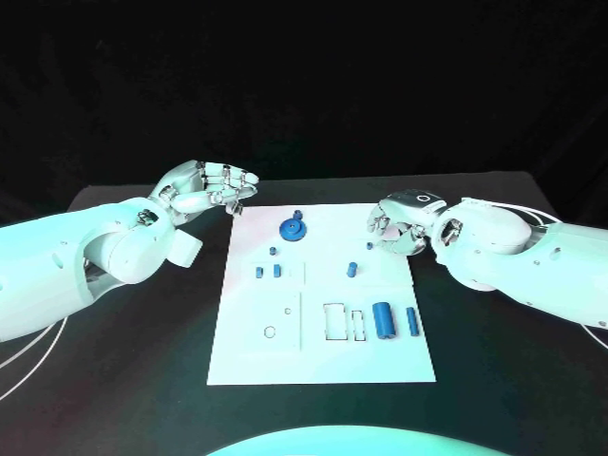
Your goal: Assemble the parts on the task board
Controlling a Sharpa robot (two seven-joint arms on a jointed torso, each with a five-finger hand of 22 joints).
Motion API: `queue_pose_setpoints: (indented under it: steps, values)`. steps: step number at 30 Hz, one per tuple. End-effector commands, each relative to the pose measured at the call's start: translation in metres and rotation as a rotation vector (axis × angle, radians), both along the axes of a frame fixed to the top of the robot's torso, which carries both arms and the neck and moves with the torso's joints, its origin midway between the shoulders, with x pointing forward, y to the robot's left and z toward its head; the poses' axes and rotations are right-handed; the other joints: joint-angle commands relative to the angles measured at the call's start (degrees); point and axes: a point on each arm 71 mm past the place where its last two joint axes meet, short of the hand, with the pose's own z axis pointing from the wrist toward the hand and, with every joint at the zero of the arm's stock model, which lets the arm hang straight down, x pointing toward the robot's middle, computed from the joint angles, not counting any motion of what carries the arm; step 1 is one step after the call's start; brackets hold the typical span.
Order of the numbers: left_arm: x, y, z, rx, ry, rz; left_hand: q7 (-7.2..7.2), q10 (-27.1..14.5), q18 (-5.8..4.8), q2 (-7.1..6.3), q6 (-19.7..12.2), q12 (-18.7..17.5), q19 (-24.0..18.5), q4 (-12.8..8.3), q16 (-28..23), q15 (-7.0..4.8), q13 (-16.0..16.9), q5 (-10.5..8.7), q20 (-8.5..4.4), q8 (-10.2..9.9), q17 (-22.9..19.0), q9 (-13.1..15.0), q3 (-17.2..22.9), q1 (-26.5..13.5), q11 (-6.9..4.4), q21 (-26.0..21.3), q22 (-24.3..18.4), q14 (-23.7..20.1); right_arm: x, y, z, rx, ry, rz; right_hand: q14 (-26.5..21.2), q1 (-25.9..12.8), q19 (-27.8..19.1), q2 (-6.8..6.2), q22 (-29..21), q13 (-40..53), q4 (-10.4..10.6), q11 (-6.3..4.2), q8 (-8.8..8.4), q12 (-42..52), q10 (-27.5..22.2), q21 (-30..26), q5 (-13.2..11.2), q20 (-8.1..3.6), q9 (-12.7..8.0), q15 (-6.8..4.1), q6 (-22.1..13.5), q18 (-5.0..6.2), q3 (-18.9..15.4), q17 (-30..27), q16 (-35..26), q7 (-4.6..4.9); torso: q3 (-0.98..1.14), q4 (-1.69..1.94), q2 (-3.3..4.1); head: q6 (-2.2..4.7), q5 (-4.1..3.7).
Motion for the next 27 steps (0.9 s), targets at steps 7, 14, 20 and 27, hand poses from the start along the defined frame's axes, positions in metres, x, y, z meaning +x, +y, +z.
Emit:
queue_pose_setpoints:
  steps: [7,14,20,27]
  values:
    - [-0.001,-0.004,0.004,-0.061,-0.009,-0.022,0.12,-0.5,0.37,0.49,-0.2,-0.2,-0.1,0.1,-0.3,0.09,-0.1,0.03,0.13,0.0,-0.1,0.1,-0.7,-0.3,0.04,-0.6,-0.2,-0.3,-0.001,0.007,-0.015,-0.052,0.013,-0.001,3.6,0.6,0.9,0.34,2.2,0.1,0.4,-0.11,0.10,0.1,0.7,2.3,0.3,-0.06,0.5,0.32,0.6,-0.92,1.1,0.8,1.7,-0.22,0.04,0.14,0.12,0.10,-0.11]
    - [0.000,-0.005,0.003,-0.062,-0.005,-0.024,0.12,-0.5,0.37,0.49,-0.2,-0.2,-0.1,0.1,-0.3,0.09,-0.1,0.03,0.13,0.0,-0.1,0.1,-0.7,-0.3,0.04,-0.6,-0.2,-0.3,-0.005,0.014,-0.020,-0.044,0.029,0.015,3.5,0.6,1.1,0.48,3.0,0.1,0.4,-0.15,0.24,0.1,1.0,3.1,0.6,-0.07,0.7,0.27,0.9,-1.06,1.4,1.0,2.2,-0.22,0.10,-0.01,0.10,-0.01,0.09]
    - [0.000,-0.005,0.003,-0.061,-0.002,-0.025,0.10,-0.5,0.37,0.54,-0.1,-0.2,-0.1,0.1,-0.3,0.09,-0.1,0.02,0.14,0.0,-0.1,0.1,-0.7,-0.3,0.03,-0.7,-0.3,-0.3,-0.007,0.017,-0.024,-0.046,0.045,0.021,3.5,0.8,1.3,0.87,4.1,0.2,0.3,-0.38,0.72,0.2,1.8,4.1,0.8,-0.13,1.1,0.11,1.7,-1.23,2.0,1.3,3.0,-0.46,0.10,0.04,0.07,-0.09,0.13]
    - [0.000,-0.005,0.002,-0.059,0.002,-0.027,0.09,-0.5,0.39,0.60,-0.1,-0.2,0.0,0.1,-0.3,0.08,-0.1,0.03,0.15,0.0,-0.1,0.1,-0.8,-0.2,0.02,-0.7,-0.3,-0.3,-0.007,0.016,-0.029,-0.065,0.067,0.011,3.2,1.8,1.9,2.10,6.3,0.5,-0.7,-1.10,2.03,0.5,4.3,6.3,0.2,-0.43,2.2,-0.52,3.7,-1.59,3.3,1.3,4.0,-0.96,0.09,0.03,0.06,-0.22,0.31]
